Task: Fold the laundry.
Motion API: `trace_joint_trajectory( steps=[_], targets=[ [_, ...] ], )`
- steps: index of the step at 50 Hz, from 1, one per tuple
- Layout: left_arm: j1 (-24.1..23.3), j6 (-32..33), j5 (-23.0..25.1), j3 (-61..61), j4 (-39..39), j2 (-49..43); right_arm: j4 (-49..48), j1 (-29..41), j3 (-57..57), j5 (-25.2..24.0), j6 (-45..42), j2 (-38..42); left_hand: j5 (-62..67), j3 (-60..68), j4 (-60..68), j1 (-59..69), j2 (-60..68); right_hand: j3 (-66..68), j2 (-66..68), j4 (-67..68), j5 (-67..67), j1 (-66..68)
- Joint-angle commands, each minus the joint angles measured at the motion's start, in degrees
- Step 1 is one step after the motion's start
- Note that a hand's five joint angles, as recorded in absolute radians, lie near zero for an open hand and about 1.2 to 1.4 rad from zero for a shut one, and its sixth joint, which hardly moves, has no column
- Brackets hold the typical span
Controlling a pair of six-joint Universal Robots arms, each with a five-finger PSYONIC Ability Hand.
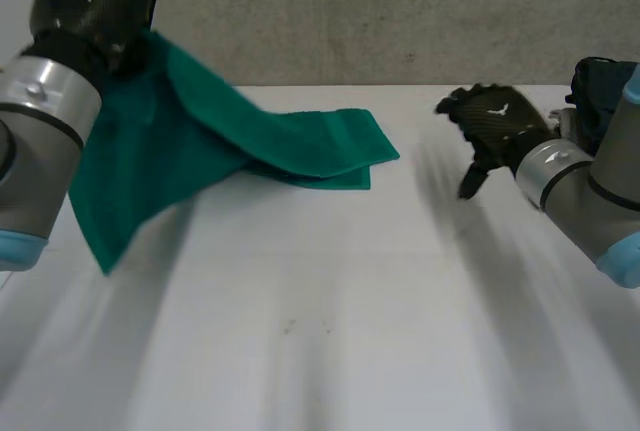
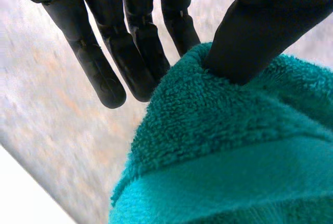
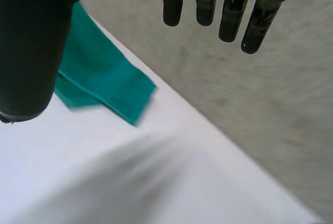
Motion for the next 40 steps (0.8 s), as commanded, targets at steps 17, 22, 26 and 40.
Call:
trace_joint_trajectory(
  steps=[17,22,26,40],
  targets=[
    [-9.3,0.0,-0.1,2.5,-4.7,14.1,-12.2,16.9,-16.9,5.7,27.6,23.8,14.0,11.4,11.1,14.6,11.1,-2.2,-2.9,-3.7,-3.9,-1.8],
    [-10.5,-0.2,-0.3,3.4,-4.6,15.8,-10.5,18.0,-19.0,2.6,27.8,28.9,14.0,11.4,11.1,14.6,11.1,3.0,2.4,1.6,1.4,3.5],
    [-10.8,-0.4,-0.4,4.1,-4.6,16.1,-10.4,18.5,-19.0,2.8,28.0,30.3,14.0,11.4,11.1,14.6,11.1,22.6,21.9,21.2,20.9,23.0],
    [-11.3,-0.4,-0.8,4.5,-5.7,16.7,-11.3,9.9,-15.9,12.4,27.1,15.4,14.0,11.4,11.1,14.6,11.1,67.8,67.1,66.3,66.1,68.2]
  ],
)
